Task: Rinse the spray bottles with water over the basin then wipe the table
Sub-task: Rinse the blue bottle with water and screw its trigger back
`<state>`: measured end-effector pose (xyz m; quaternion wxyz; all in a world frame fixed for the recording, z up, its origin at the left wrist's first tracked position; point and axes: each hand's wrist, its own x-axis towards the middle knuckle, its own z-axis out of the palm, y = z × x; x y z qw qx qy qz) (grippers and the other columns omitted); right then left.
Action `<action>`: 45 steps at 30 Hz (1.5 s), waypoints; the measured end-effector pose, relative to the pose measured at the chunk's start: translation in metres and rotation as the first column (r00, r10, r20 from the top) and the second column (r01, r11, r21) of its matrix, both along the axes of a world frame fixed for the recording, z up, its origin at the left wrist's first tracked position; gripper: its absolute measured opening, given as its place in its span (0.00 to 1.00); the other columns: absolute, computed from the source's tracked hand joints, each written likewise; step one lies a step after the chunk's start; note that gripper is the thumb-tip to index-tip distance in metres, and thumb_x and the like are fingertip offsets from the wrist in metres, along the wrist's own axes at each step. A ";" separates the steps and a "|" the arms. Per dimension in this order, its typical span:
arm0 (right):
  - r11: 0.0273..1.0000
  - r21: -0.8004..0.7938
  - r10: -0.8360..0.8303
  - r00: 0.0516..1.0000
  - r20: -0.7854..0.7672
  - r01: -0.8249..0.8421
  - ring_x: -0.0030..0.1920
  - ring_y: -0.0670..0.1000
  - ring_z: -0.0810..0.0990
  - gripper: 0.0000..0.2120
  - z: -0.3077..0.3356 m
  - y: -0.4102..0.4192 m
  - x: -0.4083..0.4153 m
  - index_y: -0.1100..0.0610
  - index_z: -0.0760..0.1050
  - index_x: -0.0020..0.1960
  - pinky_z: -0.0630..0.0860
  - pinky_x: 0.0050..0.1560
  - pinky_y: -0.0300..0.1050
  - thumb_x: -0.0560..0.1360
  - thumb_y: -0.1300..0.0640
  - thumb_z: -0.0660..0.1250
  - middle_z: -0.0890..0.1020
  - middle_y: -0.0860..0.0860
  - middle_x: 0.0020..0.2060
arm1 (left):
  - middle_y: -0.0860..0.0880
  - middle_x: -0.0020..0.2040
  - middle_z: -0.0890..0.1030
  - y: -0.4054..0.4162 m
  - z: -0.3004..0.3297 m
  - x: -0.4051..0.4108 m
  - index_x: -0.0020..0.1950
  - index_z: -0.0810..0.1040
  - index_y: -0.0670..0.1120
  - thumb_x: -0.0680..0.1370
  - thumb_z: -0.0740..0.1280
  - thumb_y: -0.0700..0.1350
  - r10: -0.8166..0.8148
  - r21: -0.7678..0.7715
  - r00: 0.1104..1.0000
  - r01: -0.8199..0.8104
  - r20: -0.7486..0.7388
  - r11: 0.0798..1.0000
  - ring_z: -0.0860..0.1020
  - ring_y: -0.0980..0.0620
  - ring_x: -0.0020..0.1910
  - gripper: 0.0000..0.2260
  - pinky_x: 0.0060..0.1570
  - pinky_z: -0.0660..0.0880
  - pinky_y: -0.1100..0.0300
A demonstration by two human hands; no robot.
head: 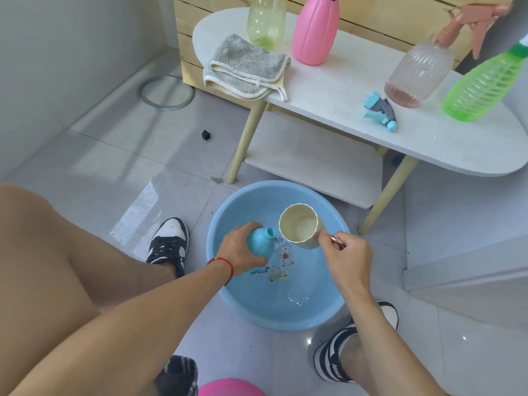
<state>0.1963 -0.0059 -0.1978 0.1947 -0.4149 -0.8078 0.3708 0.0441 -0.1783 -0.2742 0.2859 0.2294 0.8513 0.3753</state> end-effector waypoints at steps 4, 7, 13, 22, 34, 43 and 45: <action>0.997 0.069 0.028 1.000 0.000 -0.028 0.30 0.50 0.56 0.26 -0.002 -0.003 -0.001 0.62 0.58 0.31 0.59 0.30 0.48 0.75 0.55 0.72 0.59 0.51 0.25 | 0.52 0.59 0.76 -0.002 -0.002 0.000 0.69 0.73 0.58 0.62 0.81 0.49 -0.012 -0.009 1.000 0.012 -0.002 1.000 0.76 0.48 0.56 0.37 0.50 0.76 0.58; 0.987 0.148 0.063 0.998 -0.003 -0.062 0.30 0.51 0.56 0.26 -0.001 -0.004 -0.003 0.61 0.57 0.30 0.60 0.30 0.49 0.75 0.57 0.72 0.59 0.51 0.25 | 0.52 0.61 0.76 -0.002 -0.002 0.001 0.70 0.73 0.58 0.62 0.81 0.49 -0.015 -0.020 1.000 0.015 0.006 1.000 0.75 0.48 0.58 0.37 0.54 0.78 0.55; 0.937 0.322 0.130 0.991 0.037 -0.135 0.30 0.56 0.66 0.24 0.000 -0.003 -0.003 0.63 0.61 0.29 0.69 0.31 0.53 0.75 0.60 0.73 0.66 0.54 0.23 | 0.52 0.61 0.76 0.001 -0.004 0.004 0.69 0.73 0.58 0.61 0.82 0.50 -0.025 -0.023 0.999 0.026 0.019 0.999 0.75 0.47 0.59 0.37 0.56 0.78 0.53; 0.865 0.461 0.189 0.980 0.069 -0.199 0.32 0.55 0.66 0.24 -0.002 0.001 0.000 0.61 0.60 0.28 0.58 0.33 0.43 0.72 0.66 0.74 0.65 0.50 0.24 | 0.51 0.61 0.76 0.003 -0.011 0.012 0.70 0.73 0.58 0.63 0.82 0.52 -0.039 -0.029 0.998 0.041 0.057 0.999 0.74 0.48 0.59 0.37 0.54 0.73 0.58; 0.807 0.561 0.202 0.979 0.034 -0.186 0.34 0.57 0.70 0.24 -0.001 0.007 0.003 0.58 0.60 0.28 0.59 0.35 0.41 0.72 0.67 0.74 0.70 0.53 0.26 | 0.51 0.61 0.75 0.002 -0.010 0.012 0.71 0.72 0.57 0.63 0.82 0.52 -0.056 -0.066 0.995 0.061 0.080 0.996 0.74 0.48 0.60 0.38 0.57 0.75 0.55; 0.759 0.628 0.248 0.968 -0.035 -0.172 0.44 0.57 0.78 0.18 -0.001 0.008 0.002 0.58 0.68 0.30 0.66 0.45 0.36 0.76 0.60 0.69 0.76 0.52 0.30 | 0.51 0.61 0.76 0.004 -0.009 0.013 0.71 0.72 0.58 0.62 0.82 0.54 -0.064 -0.085 0.995 0.071 0.080 0.994 0.74 0.49 0.61 0.38 0.59 0.76 0.52; 0.749 0.639 0.260 0.965 -0.041 -0.175 0.45 0.58 0.79 0.18 0.001 0.008 0.003 0.58 0.68 0.30 0.66 0.46 0.35 0.77 0.61 0.69 0.75 0.52 0.30 | 0.50 0.61 0.76 0.005 -0.010 0.014 0.71 0.73 0.58 0.63 0.82 0.53 -0.066 -0.088 0.994 0.073 0.082 0.993 0.74 0.49 0.60 0.38 0.59 0.76 0.53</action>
